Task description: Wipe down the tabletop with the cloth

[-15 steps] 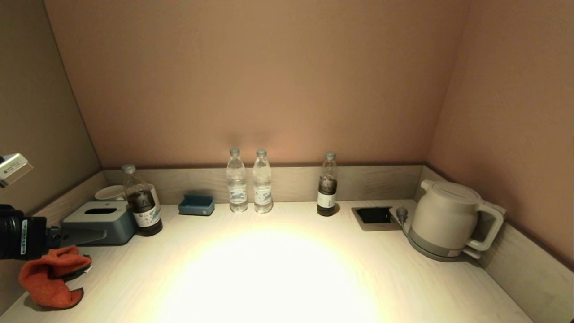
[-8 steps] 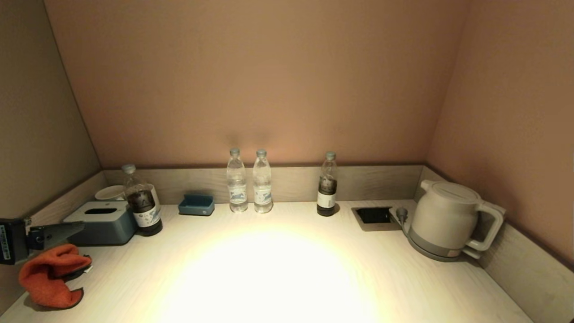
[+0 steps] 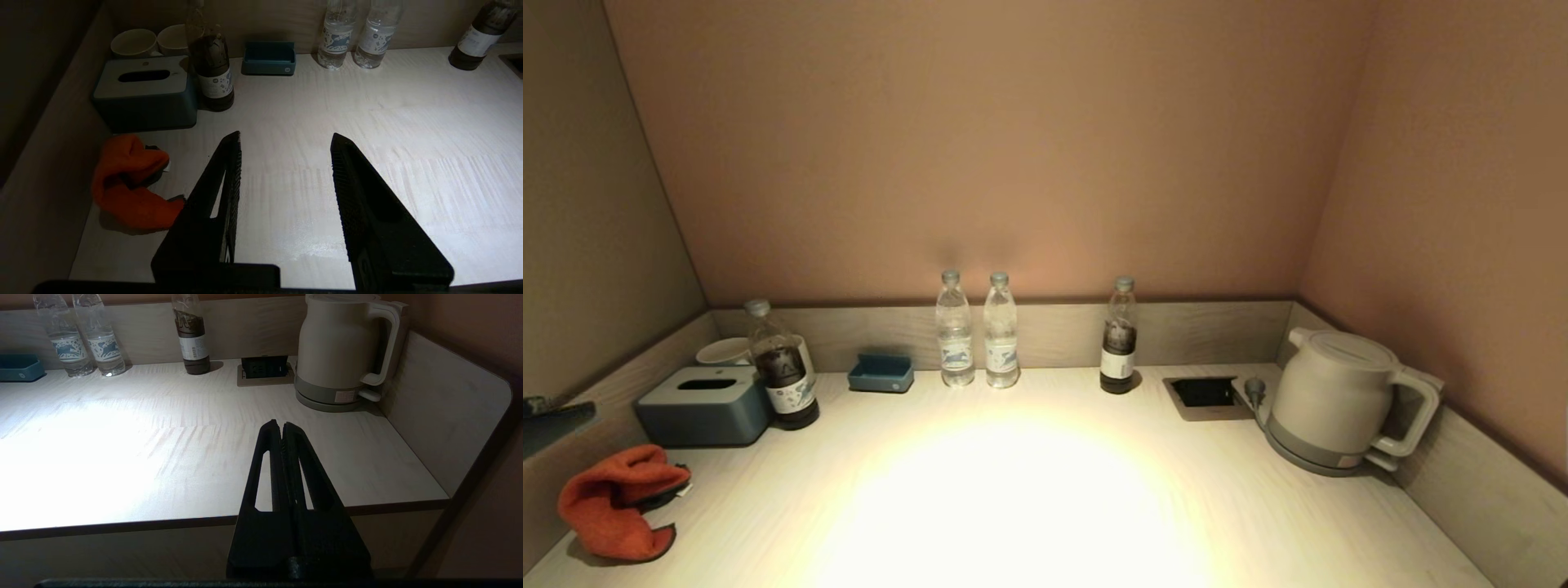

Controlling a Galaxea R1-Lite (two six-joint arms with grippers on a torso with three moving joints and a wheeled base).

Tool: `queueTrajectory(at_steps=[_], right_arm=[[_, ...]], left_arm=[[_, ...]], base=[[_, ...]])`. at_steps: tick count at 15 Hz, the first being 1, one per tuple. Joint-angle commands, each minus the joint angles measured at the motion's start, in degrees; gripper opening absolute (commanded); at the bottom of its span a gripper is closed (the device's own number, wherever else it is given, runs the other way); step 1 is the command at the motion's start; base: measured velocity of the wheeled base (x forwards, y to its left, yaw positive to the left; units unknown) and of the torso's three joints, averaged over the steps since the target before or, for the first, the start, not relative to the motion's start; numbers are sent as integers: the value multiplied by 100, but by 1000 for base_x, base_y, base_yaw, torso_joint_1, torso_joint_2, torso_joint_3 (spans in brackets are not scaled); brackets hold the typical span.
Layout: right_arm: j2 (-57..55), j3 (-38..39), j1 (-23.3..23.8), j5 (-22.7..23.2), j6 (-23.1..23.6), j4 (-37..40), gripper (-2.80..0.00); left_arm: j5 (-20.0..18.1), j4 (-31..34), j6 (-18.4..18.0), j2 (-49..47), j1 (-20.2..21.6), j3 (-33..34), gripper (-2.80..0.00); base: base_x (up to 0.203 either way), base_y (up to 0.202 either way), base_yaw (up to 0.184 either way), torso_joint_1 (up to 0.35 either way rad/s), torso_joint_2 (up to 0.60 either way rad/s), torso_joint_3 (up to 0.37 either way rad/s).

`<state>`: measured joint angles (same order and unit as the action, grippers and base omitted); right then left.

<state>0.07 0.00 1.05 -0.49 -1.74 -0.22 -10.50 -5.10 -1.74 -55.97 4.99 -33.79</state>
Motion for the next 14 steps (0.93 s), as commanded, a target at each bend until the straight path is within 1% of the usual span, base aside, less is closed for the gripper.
queueTrajectory(at_steps=[1,3,5,7,11,14], right_arm=[[-7,0,1,-4,-1,-4,-280],[-7,0,1,-4,-1,-4,-280],[-7,0,1,-4,-1,-4,-280],[-7,0,1,-4,-1,-4,-280],[-7,0,1,-4,-1,-4,-280],[-7,0,1,5,-1,-4,-280]], left_arm=[[-10,-5,-6,590,2,139,-280],[-46,44,-9,1068,-3,267,-280],[-88,63,-14,1333,-9,394,-280],[-253,127,-24,1818,-20,499,-280],[-531,665,-28,2656,-24,584,-280],[-580,1028,-28,3291,-34,635,-280]], base=[[0,0,0,0,0,0],[0,0,0,0,0,0],[0,0,0,0,0,0],[0,0,0,0,0,0],[0,0,0,0,0,0],[0,0,0,0,0,0]])
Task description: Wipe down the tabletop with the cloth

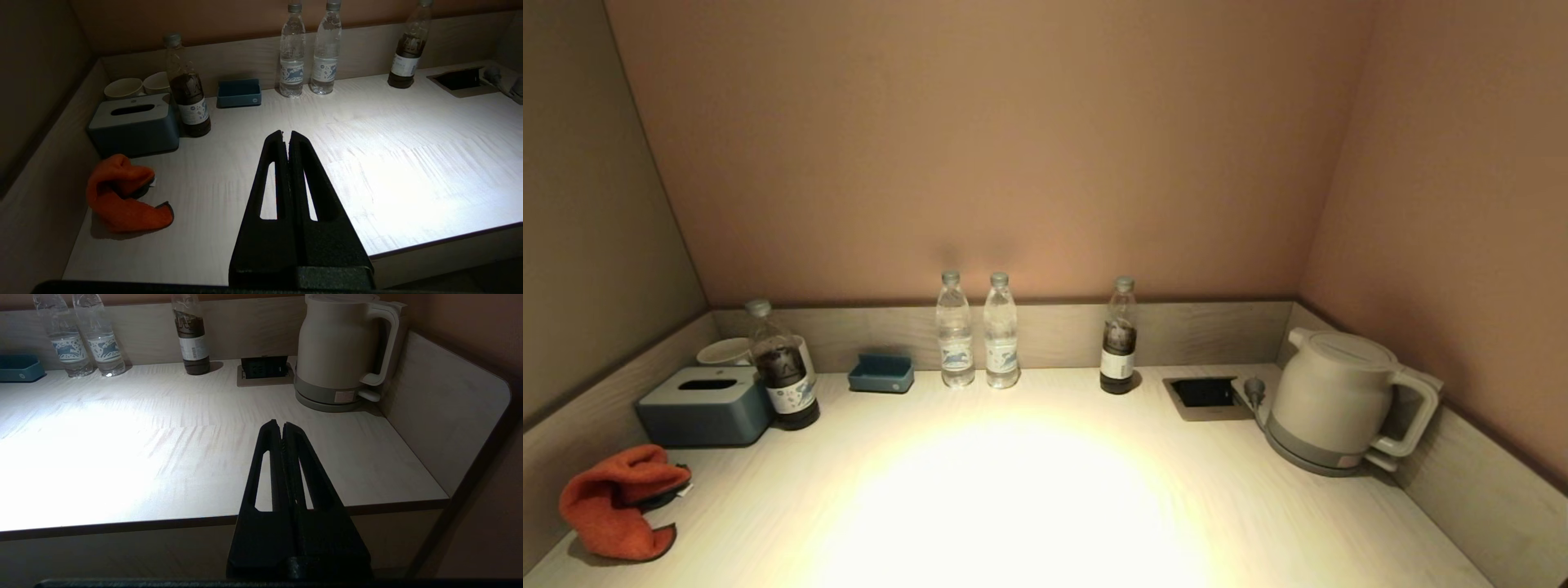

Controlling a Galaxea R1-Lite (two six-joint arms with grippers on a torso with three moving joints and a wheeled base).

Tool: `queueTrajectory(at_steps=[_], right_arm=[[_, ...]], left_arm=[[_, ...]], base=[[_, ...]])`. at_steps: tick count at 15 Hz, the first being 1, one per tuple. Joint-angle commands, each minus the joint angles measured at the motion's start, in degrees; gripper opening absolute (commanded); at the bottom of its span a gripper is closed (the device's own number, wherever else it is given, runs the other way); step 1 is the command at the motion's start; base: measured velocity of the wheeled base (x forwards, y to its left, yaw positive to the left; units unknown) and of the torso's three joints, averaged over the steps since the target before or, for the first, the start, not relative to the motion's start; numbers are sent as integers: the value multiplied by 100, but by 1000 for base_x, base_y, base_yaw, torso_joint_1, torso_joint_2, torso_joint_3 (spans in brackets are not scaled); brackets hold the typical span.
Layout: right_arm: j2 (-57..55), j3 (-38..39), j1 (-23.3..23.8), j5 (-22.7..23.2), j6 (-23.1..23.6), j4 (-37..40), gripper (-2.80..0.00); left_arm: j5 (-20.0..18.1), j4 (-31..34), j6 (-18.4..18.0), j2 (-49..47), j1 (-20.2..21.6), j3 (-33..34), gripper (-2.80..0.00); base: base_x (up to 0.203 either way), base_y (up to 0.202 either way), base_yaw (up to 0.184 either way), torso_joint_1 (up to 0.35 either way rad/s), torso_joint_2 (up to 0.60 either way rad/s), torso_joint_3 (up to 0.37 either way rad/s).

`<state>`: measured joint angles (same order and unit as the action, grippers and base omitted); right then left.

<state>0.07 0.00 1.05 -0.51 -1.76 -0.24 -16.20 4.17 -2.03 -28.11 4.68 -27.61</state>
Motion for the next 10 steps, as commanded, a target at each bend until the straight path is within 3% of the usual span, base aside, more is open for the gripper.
queueTrajectory(at_steps=[1,6,10], right_arm=[[-7,0,1,-2,0,-2,-280],[-7,0,1,-2,0,-2,-280],[-7,0,1,-2,0,-2,-280]], left_arm=[[-12,244,-1,694,-8,15,-280],[-11,634,-108,1159,-48,74,-280],[20,647,-30,1034,-511,76,-280]], base=[[0,0,0,0,0,0],[0,0,0,0,0,0],[0,0,0,0,0,0]])
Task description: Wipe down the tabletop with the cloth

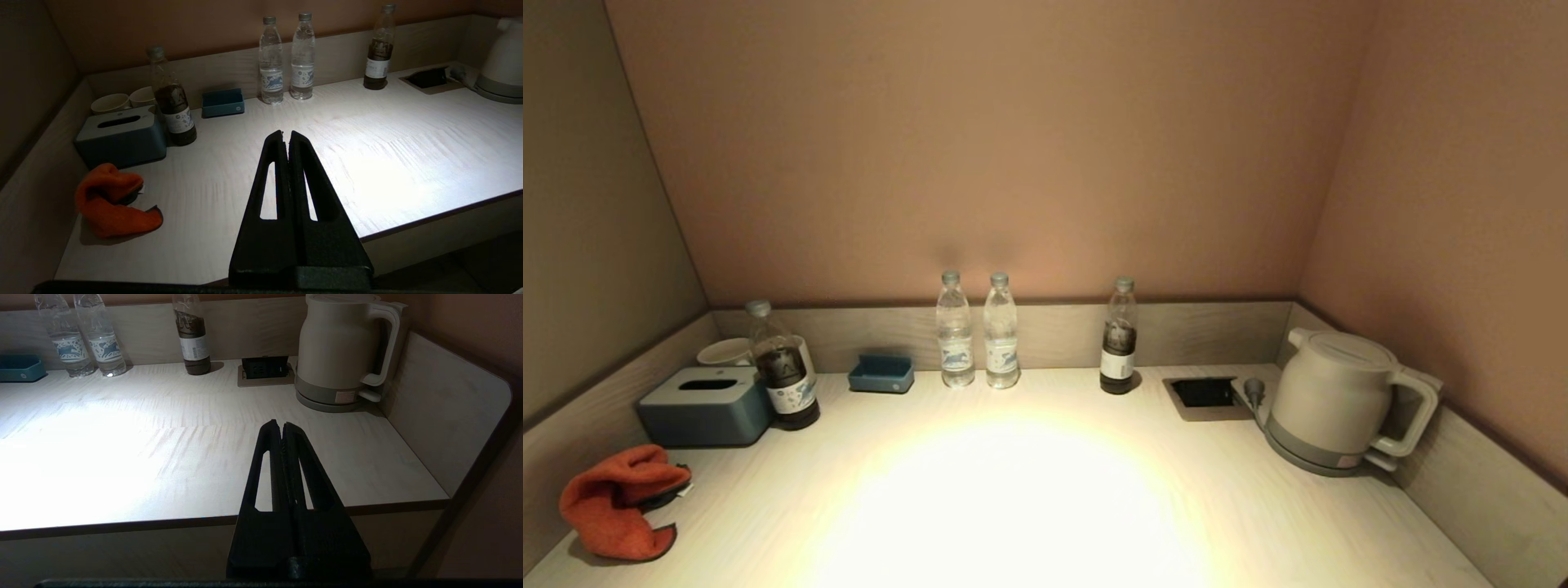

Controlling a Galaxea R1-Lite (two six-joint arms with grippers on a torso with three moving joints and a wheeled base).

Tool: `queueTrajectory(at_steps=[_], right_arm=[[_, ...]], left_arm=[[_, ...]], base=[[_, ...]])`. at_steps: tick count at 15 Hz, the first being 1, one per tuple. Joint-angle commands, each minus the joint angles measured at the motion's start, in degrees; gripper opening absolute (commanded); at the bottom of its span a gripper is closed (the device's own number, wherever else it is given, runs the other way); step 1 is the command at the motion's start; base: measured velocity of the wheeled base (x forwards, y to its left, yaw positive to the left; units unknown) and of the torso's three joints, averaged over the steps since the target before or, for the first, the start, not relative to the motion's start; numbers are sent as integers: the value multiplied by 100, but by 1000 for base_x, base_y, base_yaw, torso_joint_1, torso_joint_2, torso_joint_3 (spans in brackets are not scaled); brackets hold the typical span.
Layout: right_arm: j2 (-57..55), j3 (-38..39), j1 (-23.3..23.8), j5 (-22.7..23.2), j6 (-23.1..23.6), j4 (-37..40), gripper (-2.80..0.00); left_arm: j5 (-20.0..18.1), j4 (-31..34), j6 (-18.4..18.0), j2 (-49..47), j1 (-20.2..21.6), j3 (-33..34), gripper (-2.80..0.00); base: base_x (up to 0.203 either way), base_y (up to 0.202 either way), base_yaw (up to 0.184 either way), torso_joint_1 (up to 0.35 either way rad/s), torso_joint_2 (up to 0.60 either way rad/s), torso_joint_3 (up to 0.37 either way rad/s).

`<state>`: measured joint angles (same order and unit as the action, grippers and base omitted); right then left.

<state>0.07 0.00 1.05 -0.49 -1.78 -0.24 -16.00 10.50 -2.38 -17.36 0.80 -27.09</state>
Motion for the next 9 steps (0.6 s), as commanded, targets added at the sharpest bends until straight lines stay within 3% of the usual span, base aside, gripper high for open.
queueTrajectory(at_steps=[1,5,9], right_arm=[[-7,0,1,-4,2,-2,-280],[-7,0,1,-4,2,-2,-280],[-7,0,1,-4,2,-2,-280]], left_arm=[[3,47,8,76,-168,136,-280],[35,125,23,592,-170,442,-280],[302,131,23,1262,-168,662,-280]], base=[[0,0,0,0,0,0],[0,0,0,0,0,0],[0,0,0,0,0,0]])
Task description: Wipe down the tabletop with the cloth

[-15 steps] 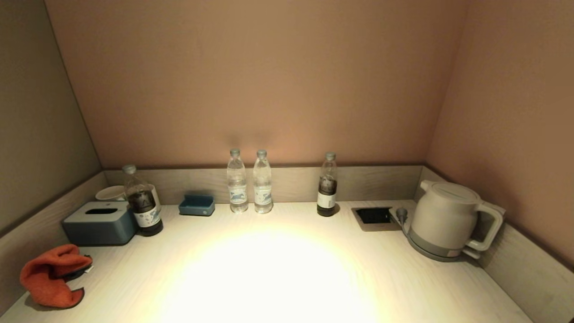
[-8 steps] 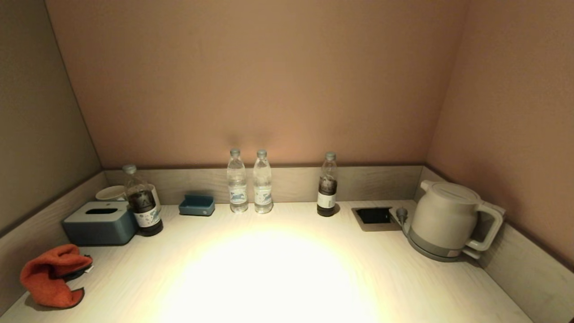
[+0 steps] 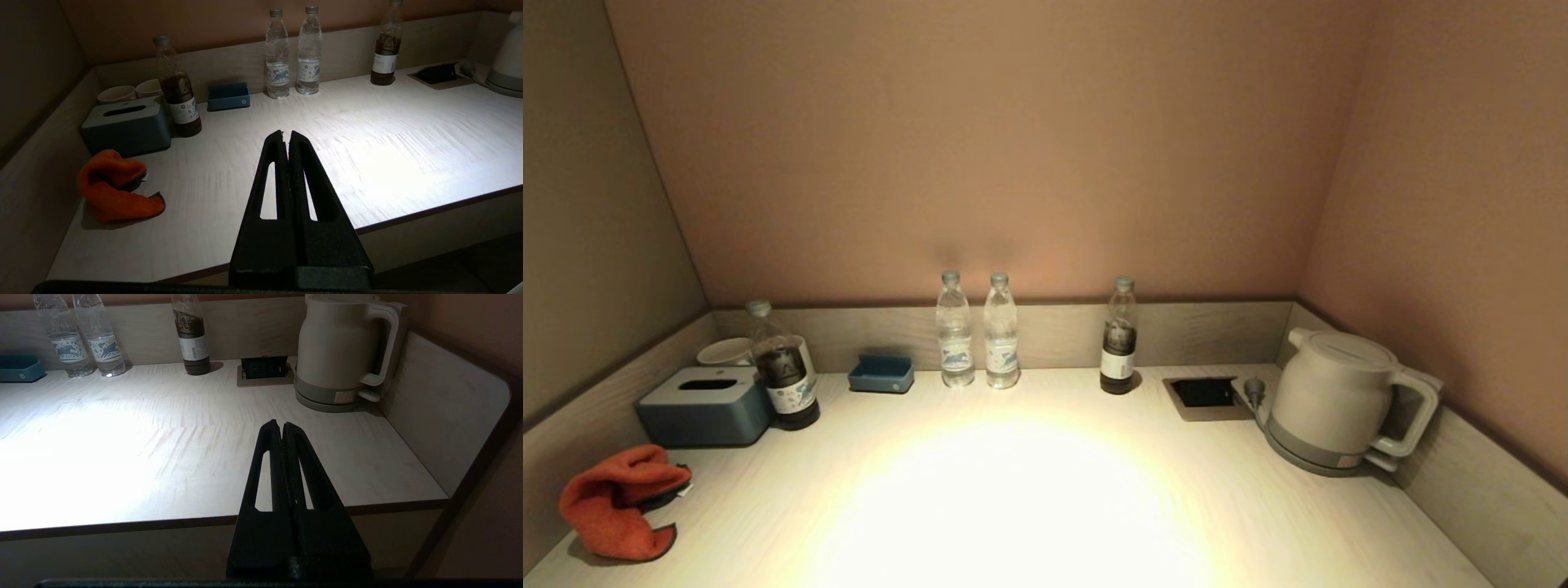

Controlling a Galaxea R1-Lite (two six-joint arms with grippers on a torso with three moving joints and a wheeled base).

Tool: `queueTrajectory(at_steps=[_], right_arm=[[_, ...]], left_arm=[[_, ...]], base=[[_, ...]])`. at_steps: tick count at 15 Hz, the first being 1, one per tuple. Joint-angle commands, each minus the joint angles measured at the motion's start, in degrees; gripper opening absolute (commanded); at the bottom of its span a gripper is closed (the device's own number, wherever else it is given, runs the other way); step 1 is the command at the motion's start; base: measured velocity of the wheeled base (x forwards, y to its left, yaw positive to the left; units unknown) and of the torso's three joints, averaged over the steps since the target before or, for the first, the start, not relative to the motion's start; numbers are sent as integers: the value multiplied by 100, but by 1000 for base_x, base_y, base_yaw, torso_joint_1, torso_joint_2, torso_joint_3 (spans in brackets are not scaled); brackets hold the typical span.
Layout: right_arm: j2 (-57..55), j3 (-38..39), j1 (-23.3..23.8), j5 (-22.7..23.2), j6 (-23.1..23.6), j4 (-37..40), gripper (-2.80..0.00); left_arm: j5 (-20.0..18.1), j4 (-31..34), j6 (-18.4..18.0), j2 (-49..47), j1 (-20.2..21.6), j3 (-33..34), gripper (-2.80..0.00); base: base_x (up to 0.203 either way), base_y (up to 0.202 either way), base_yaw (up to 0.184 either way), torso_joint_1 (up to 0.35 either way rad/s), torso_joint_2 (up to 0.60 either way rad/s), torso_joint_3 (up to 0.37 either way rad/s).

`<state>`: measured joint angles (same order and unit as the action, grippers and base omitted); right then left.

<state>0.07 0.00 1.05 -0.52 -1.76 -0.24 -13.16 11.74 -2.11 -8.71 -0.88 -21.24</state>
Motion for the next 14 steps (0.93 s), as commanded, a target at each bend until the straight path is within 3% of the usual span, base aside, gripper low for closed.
queueTrajectory(at_steps=[1,3,4,9,11,14], right_arm=[[-7,0,1,0,0,-2,-280],[-7,0,1,3,0,-2,-280],[-7,0,1,7,0,-2,-280],[-7,0,1,0,0,-2,-280],[-7,0,1,0,0,-2,-280],[-7,0,1,0,0,-2,-280]], left_arm=[[77,10,-7,607,0,137,-280],[255,-10,-14,765,0,265,-280],[596,-52,-7,859,0,403,-280],[841,-426,-18,871,0,652,-280],[1149,-898,-24,871,0,1042,-280],[1316,-1300,-23,871,0,1307,-280]], base=[[0,0,0,0,0,0],[0,0,0,0,0,0],[0,0,0,0,0,0],[0,0,0,0,0,0],[0,0,0,0,0,0],[0,0,0,0,0,0]])
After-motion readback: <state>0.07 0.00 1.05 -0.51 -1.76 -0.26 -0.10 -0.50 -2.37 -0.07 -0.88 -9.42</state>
